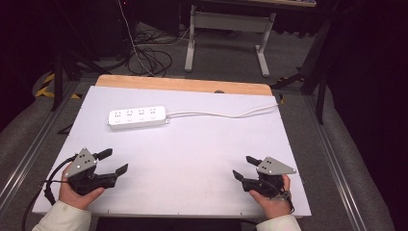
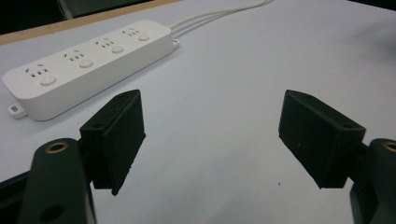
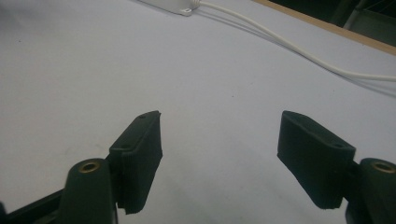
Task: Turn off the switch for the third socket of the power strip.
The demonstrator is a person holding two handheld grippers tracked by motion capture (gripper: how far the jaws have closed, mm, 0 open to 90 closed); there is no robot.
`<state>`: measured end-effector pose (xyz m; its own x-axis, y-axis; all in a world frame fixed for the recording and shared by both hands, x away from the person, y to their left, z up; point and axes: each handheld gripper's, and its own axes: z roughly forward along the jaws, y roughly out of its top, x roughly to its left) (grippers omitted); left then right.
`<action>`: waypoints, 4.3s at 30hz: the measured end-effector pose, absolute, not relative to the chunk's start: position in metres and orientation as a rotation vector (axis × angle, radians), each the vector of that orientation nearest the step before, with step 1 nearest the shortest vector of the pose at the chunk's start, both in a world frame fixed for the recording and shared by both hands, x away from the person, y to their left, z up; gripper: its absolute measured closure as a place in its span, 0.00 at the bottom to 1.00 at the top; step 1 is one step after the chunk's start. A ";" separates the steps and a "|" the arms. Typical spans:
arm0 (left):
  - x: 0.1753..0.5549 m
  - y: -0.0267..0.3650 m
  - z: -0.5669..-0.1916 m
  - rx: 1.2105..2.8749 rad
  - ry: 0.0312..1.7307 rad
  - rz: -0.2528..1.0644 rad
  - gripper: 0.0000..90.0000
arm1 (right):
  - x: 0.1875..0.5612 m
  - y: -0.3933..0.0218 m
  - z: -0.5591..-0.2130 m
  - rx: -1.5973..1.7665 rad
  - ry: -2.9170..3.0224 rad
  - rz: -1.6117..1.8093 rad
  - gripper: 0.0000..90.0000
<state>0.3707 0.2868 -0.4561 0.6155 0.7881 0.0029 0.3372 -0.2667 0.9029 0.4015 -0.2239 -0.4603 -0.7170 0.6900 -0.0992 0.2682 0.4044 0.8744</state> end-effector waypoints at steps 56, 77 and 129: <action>0.407 0.284 -0.413 1.905 0.996 0.513 0.33 | 0.402 -0.223 -0.462 0.813 2.233 1.248 0.35; 0.430 0.275 -0.387 1.939 0.973 0.517 0.33 | 0.403 -0.224 -0.462 0.820 2.223 1.250 0.35; 0.530 0.269 -0.414 1.918 1.224 0.630 0.78 | 0.401 -0.224 -0.462 0.796 2.225 1.264 0.35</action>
